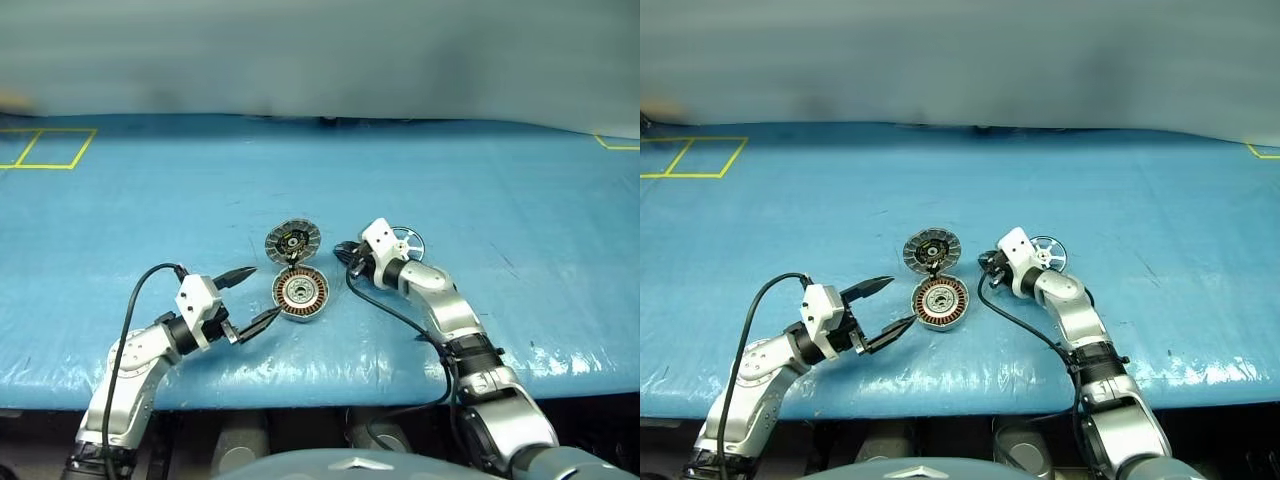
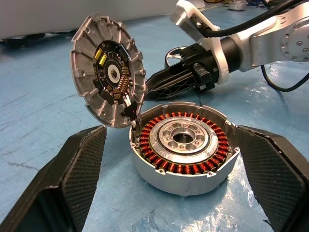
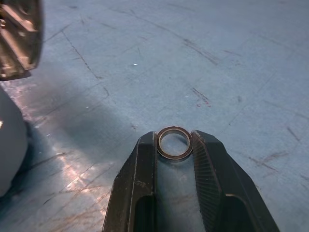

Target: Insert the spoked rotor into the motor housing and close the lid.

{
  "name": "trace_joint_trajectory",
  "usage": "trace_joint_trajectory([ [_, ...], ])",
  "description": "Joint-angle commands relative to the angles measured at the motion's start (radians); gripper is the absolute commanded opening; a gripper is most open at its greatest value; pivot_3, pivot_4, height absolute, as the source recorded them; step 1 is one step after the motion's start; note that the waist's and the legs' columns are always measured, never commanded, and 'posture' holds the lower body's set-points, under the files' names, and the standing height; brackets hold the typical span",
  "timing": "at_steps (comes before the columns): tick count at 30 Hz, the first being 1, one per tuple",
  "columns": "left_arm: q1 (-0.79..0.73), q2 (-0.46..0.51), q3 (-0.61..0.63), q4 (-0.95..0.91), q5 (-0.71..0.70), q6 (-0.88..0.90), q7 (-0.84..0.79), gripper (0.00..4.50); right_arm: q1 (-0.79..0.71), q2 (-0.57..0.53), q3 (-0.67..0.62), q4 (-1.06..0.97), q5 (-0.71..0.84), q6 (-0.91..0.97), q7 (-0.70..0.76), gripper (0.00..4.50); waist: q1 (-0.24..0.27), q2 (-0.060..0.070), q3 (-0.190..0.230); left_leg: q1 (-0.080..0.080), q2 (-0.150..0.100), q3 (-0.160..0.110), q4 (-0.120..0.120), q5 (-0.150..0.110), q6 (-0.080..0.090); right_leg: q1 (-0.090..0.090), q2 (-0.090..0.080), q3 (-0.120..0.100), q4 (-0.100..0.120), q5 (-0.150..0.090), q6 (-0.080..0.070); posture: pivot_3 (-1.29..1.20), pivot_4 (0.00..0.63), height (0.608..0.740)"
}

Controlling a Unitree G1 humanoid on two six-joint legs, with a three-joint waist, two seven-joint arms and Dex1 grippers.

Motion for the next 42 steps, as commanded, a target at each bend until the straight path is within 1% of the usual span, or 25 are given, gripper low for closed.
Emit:
trace_joint_trajectory([
  [1, 0.009, -0.005, 0.016, 0.008, -0.015, -0.033, -0.017, 4.50, 0.027, -0.047, -0.024, -0.184, 0.030, 0.035, 0.027, 0.67, -0.001, 0.000, 0.000, 0.000, 0.000, 0.000, 0.000, 0.000, 0.000, 0.000, 0.000, 0.000, 0.000, 0.000, 0.000, 0.00, 0.150, 0.740],
  [5, 0.013, -0.008, 0.016, 0.028, -0.010, -0.059, -0.031, 4.50, 0.076, -0.086, 0.007, -0.329, 0.061, 0.104, 0.078, 0.67, -0.002, 0.000, 0.000, 0.001, 0.001, 0.000, -0.001, 0.000, 0.000, 0.000, 0.001, 0.000, 0.000, -0.001, -0.002, 0.00, 0.150, 0.740],
  [8, 0.015, -0.014, 0.009, 0.050, -0.010, -0.073, -0.040, 4.50, 0.105, -0.087, 0.059, -0.426, 0.103, 0.154, 0.137, 0.67, -0.003, 0.000, 0.000, 0.001, 0.001, 0.000, -0.002, 0.000, 0.000, -0.001, 0.001, 0.000, 0.000, -0.002, -0.004, 0.00, 0.150, 0.740],
  [10, 0.018, -0.017, 0.005, 0.062, 0.001, -0.090, -0.044, 4.50, 0.114, -0.079, 0.097, -0.457, 0.108, 0.173, 0.152, 0.67, -0.003, -0.001, 0.000, 0.001, 0.001, 0.000, -0.002, 0.000, 0.000, -0.001, 0.000, 0.000, 0.000, -0.003, -0.004, 0.00, 0.150, 0.740],
  [14, 0.029, -0.021, -0.003, 0.066, 0.008, -0.121, -0.058, 4.50, 0.111, -0.056, 0.151, -0.447, 0.082, 0.172, 0.139, 0.67, 0.000, -0.002, 0.001, 0.001, 0.001, 0.000, -0.002, 0.000, 0.000, -0.001, 0.000, 0.000, 0.000, -0.003, -0.004, 0.00, 0.150, 0.740],
  [21, 0.034, -0.024, -0.008, 0.079, 0.018, -0.165, -0.069, 4.50, 0.091, -0.046, 0.197, -0.420, 0.061, 0.165, 0.142, 0.67, 0.003, -0.003, 0.002, 0.000, 0.000, 0.000, -0.002, 0.000, 0.000, -0.001, 0.000, 0.000, -0.001, -0.003, -0.005, 0.00, 0.150, 0.740],
  [42, 0.027, -0.040, -0.013, 0.103, 0.032, -0.183, -0.057, 4.50, 0.098, -0.028, 0.234, -0.375, 0.032, 0.152, 0.145, 0.67, 0.003, -0.003, 0.002, 0.000, 0.001, 0.000, -0.005, 0.000, 0.000, -0.001, 0.000, -0.001, -0.005, -0.003, -0.004, 0.00, 0.150, 0.740],
])
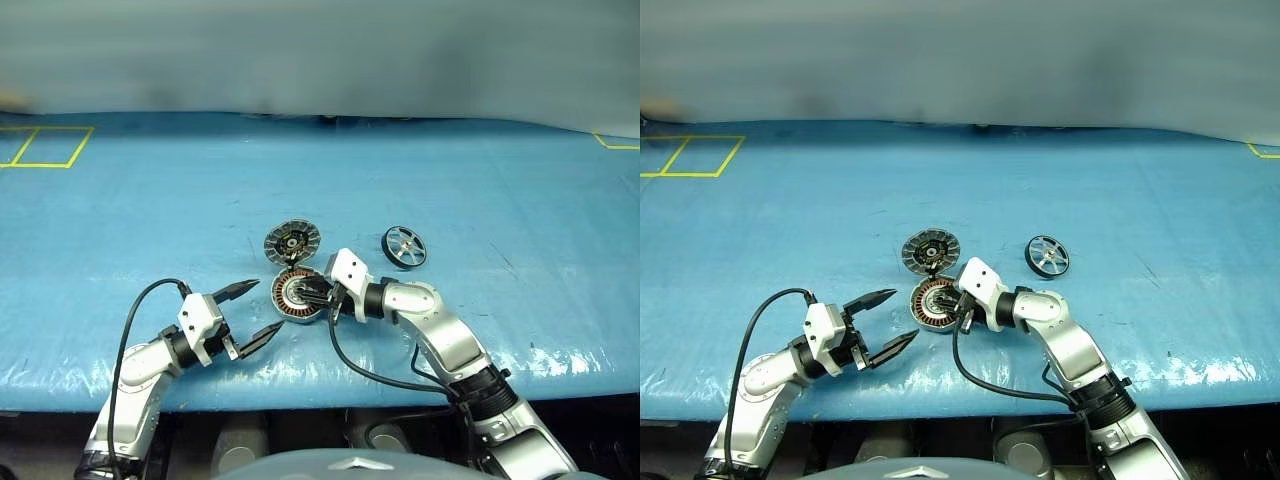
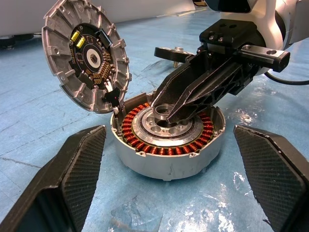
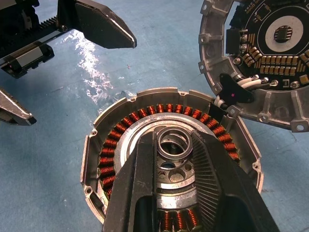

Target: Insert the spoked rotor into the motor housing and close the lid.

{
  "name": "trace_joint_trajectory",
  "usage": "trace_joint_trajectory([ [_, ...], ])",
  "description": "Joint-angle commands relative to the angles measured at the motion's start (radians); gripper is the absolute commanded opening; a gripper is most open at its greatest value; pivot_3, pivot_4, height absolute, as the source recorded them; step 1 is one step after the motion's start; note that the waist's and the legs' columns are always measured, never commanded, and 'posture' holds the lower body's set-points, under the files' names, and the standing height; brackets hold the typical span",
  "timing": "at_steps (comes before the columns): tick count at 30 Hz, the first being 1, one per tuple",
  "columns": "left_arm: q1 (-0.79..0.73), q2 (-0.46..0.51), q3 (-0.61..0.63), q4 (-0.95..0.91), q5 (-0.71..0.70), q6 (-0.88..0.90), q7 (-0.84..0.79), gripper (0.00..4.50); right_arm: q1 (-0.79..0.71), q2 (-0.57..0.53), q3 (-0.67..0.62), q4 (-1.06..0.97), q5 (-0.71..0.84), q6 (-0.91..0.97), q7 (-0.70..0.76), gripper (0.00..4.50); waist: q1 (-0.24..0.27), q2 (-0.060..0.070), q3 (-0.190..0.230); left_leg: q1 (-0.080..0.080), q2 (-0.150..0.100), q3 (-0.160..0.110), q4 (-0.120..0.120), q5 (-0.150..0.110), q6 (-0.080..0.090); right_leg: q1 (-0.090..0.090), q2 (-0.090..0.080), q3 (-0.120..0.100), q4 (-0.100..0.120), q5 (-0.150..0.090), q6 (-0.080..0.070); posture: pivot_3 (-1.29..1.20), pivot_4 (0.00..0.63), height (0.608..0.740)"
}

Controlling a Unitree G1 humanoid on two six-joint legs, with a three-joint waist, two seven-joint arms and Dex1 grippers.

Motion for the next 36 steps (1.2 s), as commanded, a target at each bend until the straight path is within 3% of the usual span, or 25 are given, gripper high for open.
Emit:
trace_joint_trajectory([
  [1, 0.001, -0.001, 0.005, -0.006, 0.001, -0.020, 0.006, 4.50, -0.008, 0.003, 0.002, -0.015, -0.002, -0.022, 0.001, 0.67, 0.000, 0.000, 0.000, 0.000, 0.000, 0.000, 0.000, 0.000, 0.000, 0.000, 0.000, 0.000, 0.000, 0.000, 0.000, 0.00, 0.150, 0.740],
  [32, 0.004, -0.003, 0.004, 0.022, 0.023, -0.040, 0.027, 4.50, -0.003, -0.009, 0.001, -0.038, 0.018, -0.021, 0.021, 0.67, 0.001, 0.000, 0.000, 0.000, 0.000, 0.000, -0.003, 0.000, 0.000, 0.000, 0.000, 0.000, -0.004, 0.001, 0.001, 0.00, 0.150, 0.740],
  [36, 0.003, -0.003, 0.006, 0.023, 0.023, -0.042, 0.028, 4.50, -0.002, -0.010, 0.002, -0.036, 0.016, -0.022, 0.025, 2.04, 0.001, 0.000, 0.000, 0.000, 0.000, 0.000, -0.003, 0.000, 0.000, 0.001, 0.000, 0.000, -0.004, 0.001, 0.001, 0.00, 0.150, 0.740],
])
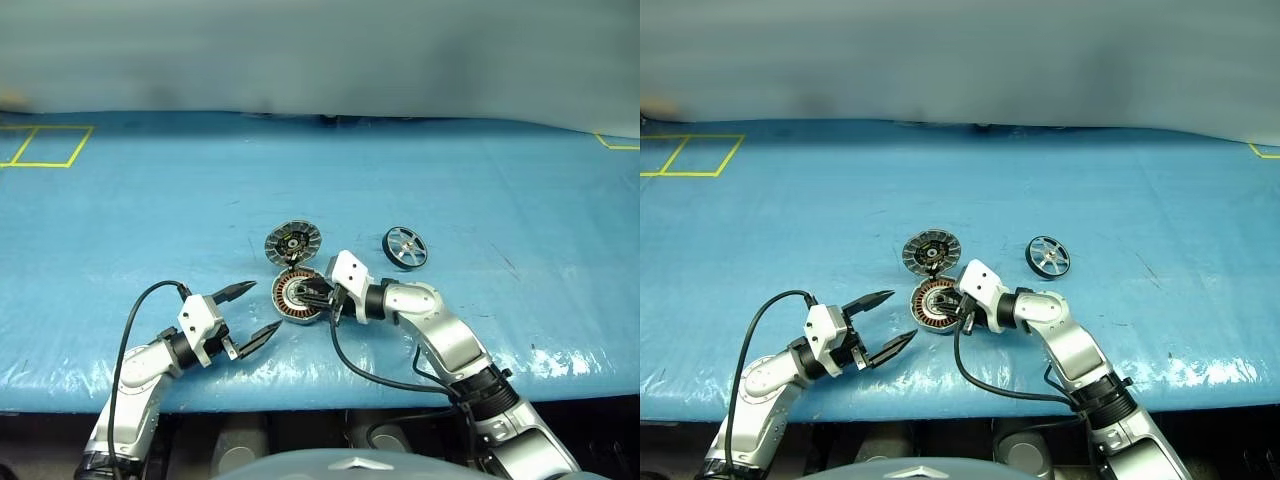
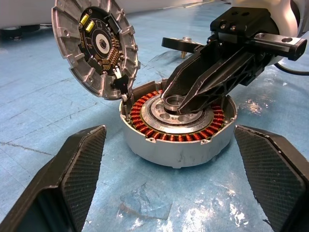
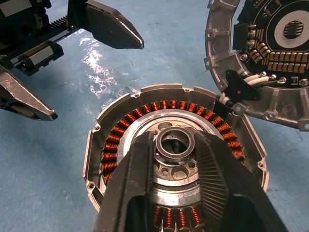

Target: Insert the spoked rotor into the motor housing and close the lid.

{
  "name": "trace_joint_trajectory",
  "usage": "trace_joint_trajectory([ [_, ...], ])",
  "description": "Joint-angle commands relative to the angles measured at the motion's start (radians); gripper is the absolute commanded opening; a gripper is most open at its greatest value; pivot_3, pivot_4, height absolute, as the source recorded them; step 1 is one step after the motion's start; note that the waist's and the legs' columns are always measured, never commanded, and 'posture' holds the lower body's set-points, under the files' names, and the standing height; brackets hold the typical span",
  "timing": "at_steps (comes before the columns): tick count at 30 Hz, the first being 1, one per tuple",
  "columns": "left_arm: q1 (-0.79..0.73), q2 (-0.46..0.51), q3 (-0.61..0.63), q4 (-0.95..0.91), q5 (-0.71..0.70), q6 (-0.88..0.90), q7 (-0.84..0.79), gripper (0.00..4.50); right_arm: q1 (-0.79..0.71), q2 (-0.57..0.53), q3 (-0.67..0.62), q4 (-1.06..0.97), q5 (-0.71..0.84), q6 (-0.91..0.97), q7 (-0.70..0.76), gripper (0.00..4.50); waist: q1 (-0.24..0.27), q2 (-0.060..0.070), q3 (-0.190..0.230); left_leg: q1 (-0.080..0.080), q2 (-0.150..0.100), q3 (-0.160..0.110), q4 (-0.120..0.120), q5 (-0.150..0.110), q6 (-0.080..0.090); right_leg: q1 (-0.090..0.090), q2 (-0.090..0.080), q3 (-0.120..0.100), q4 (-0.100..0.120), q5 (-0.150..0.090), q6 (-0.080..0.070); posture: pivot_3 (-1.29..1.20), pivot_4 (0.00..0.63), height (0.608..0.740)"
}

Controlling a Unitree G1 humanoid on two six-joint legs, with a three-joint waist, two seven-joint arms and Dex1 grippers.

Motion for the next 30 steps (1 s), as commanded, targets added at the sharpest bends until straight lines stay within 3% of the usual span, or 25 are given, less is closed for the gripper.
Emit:
trace_joint_trajectory([
  [1, 0.001, -0.003, 0.006, -0.004, 0.000, -0.025, 0.005, 4.50, -0.003, 0.007, -0.005, -0.034, 0.010, -0.016, 0.000, 2.35, 0.000, 0.000, 0.000, 0.000, 0.000, 0.000, 0.000, 0.000, 0.000, 0.000, 0.000, 0.000, 0.000, 0.000, 0.000, 0.00, 0.150, 0.740],
  [3, 0.003, -0.003, 0.006, -0.003, 0.002, -0.027, 0.005, 4.50, -0.005, 0.009, -0.007, -0.037, 0.011, -0.019, 0.000, 2.97, 0.000, 0.000, 0.000, 0.000, 0.000, 0.000, 0.000, 0.000, 0.000, 0.000, 0.000, 0.000, 0.000, 0.000, 0.000, 0.00, 0.150, 0.740],
  [13, 0.007, -0.004, 0.001, 0.007, 0.007, -0.035, 0.007, 4.50, -0.006, 0.037, -0.042, -0.048, 0.054, -0.004, -0.008, 2.97, 0.001, 0.000, 0.000, 0.000, 0.000, 0.000, 0.000, 0.000, 0.000, 0.000, 0.000, 0.000, 0.000, 0.000, 0.000, 0.00, 0.150, 0.740],
  [16, 0.007, -0.004, 0.000, 0.007, 0.007, -0.034, 0.006, 4.50, -0.011, 0.043, -0.049, -0.042, 0.053, -0.008, -0.020, 2.37, 0.001, 0.000, 0.000, 0.000, 0.000, 0.000, 0.000, 0.000, 0.000, 0.000, 0.000, 0.000, 0.000, 0.000, 0.000, 0.00, 0.150, 0.740],
  [23, 0.009, -0.004, 0.001, 0.010, 0.013, -0.038, 0.010, 4.50, -0.016, 0.033, -0.036, -0.020, 0.036, -0.010, -0.023, 0.07, 0.000, 0.000, 0.000, 0.000, 0.000, 0.000, 0.000, 0.000, 0.000, 0.000, 0.000, 0.000, 0.000, 0.000, 0.000, 0.00, 0.150, 0.740],
  [30, 0.010, -0.004, 0.002, 0.011, 0.015, -0.040, 0.016, 4.50, -0.020, 0.028, -0.015, -0.004, 0.012, -0.013, -0.024, 0.03, 0.001, 0.000, 0.000, 0.000, 0.000, 0.000, 0.000, 0.000, 0.000, 0.000, 0.000, 0.000, 0.000, 0.000, 0.000, 0.00, 0.150, 0.740],
])
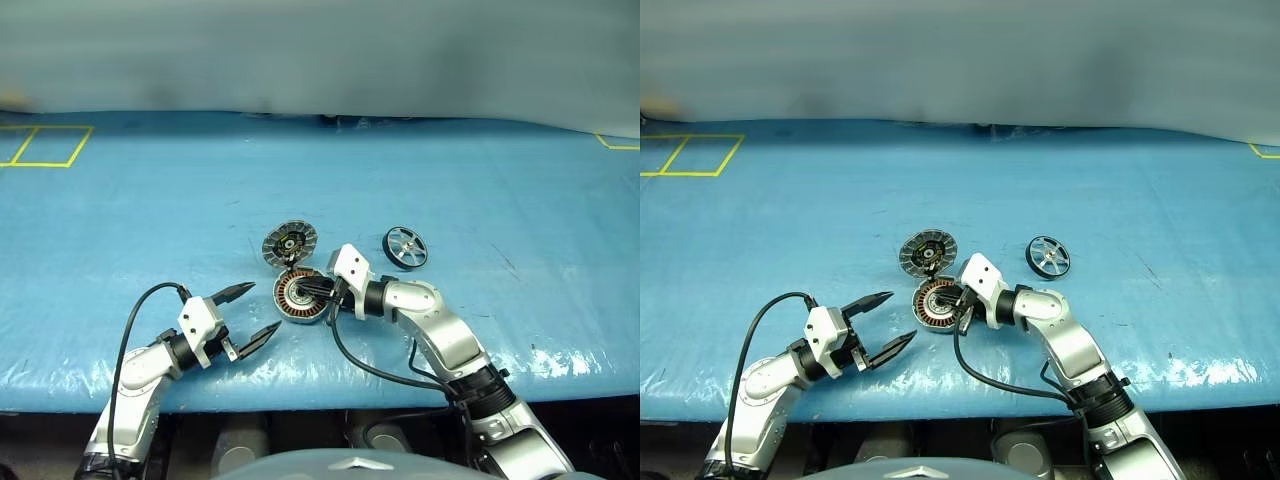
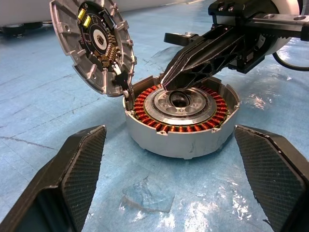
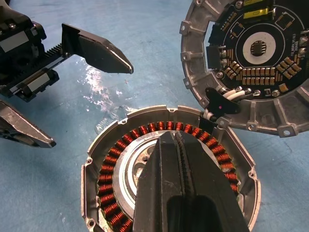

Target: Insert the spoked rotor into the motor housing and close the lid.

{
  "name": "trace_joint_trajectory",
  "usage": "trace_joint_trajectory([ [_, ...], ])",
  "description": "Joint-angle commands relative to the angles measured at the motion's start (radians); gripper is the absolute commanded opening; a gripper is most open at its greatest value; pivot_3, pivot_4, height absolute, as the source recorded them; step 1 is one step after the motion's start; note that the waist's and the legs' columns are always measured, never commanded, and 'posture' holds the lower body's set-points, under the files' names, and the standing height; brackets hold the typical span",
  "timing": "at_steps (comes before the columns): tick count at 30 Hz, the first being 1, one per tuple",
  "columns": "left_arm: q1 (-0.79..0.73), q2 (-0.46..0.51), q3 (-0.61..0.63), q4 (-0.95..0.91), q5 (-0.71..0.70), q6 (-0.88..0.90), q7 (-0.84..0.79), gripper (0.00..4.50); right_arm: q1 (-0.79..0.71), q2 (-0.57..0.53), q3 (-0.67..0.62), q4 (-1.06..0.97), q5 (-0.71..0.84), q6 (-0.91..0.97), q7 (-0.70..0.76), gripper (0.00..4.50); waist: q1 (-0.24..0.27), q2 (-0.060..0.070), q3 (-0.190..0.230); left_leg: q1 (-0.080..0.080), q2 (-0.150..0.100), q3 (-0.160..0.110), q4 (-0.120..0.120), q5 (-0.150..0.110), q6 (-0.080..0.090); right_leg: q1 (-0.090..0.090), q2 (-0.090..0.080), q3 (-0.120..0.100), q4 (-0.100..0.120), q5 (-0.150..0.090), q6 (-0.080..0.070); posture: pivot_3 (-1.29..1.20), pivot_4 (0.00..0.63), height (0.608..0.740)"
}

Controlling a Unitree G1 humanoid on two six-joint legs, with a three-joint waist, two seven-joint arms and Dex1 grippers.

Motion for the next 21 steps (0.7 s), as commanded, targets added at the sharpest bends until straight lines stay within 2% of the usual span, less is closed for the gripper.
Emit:
trace_joint_trajectory([
  [1, 0.004, -0.003, 0.002, -0.001, 0.000, -0.023, 0.002, 4.50, -0.020, -0.003, 0.015, -0.001, -0.024, -0.014, -0.005, 0.03, 0.000, 0.000, 0.000, 0.000, 0.000, 0.000, 0.000, 0.000, 0.000, 0.000, 0.000, 0.000, 0.000, 0.000, 0.000, 0.00, 0.150, 0.740],
  [8, 0.003, -0.001, 0.001, 0.001, 0.002, -0.024, 0.004, 4.50, -0.034, -0.001, 0.022, 0.033, -0.074, -0.010, -0.044, 0.03, 0.000, 0.000, 0.000, 0.000, 0.000, 0.000, 0.000, 0.000, 0.000, 0.000, 0.000, 0.000, 0.000, 0.000, 0.000, 0.00, 0.150, 0.740],
  [18, 0.005, -0.003, 0.000, 0.005, 0.001, -0.023, 0.006, 4.50, -0.012, -0.028, 0.041, -0.003, -0.073, 0.000, -0.010, 0.03, 0.002, 0.000, 0.000, 0.000, 0.000, 0.000, 0.000, 0.000, 0.000, 0.001, 0.000, 0.000, 0.000, 0.000, 0.000, 0.00, 0.150, 0.740],
  [21, 0.008, -0.003, -0.001, 0.002, -0.001, -0.021, 0.005, 4.50, -0.007, 0.002, -0.008, -0.020, -0.028, -0.012, -0.030, 0.03, 0.001, 0.000, 0.000, 0.000, 0.000, 0.000, 0.000, 0.000, 0.000, 0.001, 0.000, 0.000, 0.000, 0.000, 0.000, 0.00, 0.150, 0.740],
])
